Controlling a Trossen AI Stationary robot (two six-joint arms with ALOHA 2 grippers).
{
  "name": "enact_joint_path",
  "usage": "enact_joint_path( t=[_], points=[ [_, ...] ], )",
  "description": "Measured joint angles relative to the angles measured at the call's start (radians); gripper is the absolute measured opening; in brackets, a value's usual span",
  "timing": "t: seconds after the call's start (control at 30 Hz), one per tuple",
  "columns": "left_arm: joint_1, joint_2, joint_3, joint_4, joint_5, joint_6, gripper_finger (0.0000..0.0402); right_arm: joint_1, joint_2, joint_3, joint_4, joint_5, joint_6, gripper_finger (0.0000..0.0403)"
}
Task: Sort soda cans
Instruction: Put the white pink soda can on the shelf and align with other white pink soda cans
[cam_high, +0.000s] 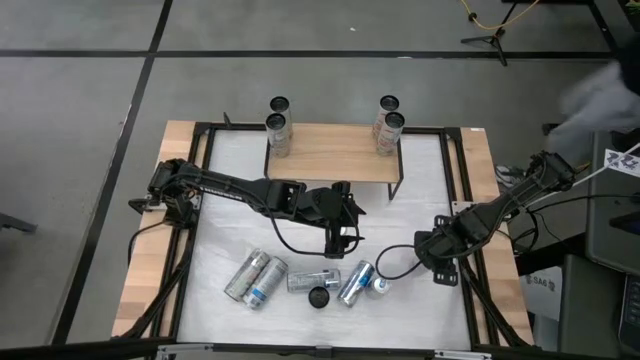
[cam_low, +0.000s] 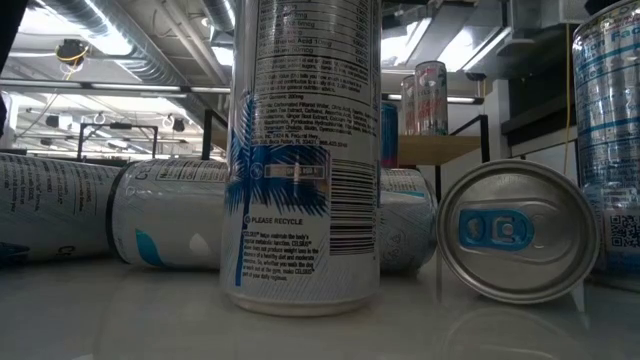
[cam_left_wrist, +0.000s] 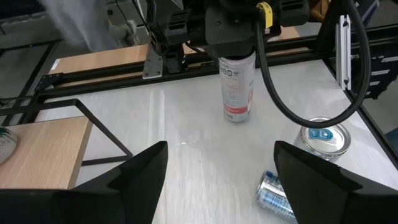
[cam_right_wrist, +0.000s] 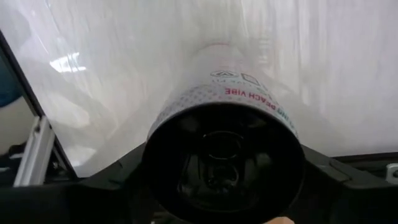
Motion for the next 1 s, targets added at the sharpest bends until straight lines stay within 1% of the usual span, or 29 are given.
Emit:
enact_joint_path(
  t=[0.27, 1.0],
  points=[
    [0.000, 0.000, 0.000, 0.000, 0.000, 0.000, 0.0284, 0.000, 0.000, 0.000, -0.003, 0.017, -0.020, 0.0266],
    [0.000, 0.000, 0.000, 0.000, 0.000, -0.002, 0.0284, 0.000, 0.000, 0.000, -0.003, 0.017, -0.020, 0.0266]
  ],
)
